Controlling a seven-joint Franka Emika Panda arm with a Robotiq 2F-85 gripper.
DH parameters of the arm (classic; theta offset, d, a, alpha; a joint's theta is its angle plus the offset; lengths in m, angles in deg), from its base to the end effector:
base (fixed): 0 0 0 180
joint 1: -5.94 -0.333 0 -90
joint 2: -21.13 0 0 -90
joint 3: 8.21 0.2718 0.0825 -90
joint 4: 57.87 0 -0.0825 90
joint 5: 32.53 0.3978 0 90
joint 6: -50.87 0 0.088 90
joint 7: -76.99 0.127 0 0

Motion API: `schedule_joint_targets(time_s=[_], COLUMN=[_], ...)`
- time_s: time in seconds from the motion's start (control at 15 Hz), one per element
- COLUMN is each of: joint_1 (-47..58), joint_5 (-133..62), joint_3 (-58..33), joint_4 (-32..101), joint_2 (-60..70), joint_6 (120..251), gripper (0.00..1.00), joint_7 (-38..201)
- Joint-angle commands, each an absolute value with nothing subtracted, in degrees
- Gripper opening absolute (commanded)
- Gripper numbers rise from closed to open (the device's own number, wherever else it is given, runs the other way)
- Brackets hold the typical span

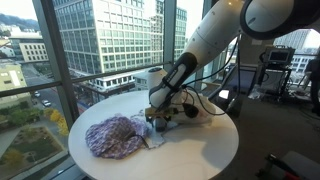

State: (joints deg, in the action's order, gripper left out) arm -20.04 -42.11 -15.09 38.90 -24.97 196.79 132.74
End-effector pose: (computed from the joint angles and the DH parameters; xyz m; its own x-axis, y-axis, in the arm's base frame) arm 0.6182 0.2161 0.0758 0.8832 -0.4352 0.1747 -0.4524 -0.8888 0.0733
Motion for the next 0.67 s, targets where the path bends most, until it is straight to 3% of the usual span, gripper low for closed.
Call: schedule_joint_targets(time_s=[0.0,0.2,0.6], joint_1=[-20.8,-21.1,-15.6], joint_5=[-43.0,-42.8,-35.2], joint_3=[-16.2,-15.7,-5.8], joint_4=[37.3,39.4,46.0], joint_2=[-26.0,-23.7,-12.8], joint_6=[197.4,196.7,187.1], gripper=[0.50,0.31,0.31], joint_7=[135.0,135.8,127.2])
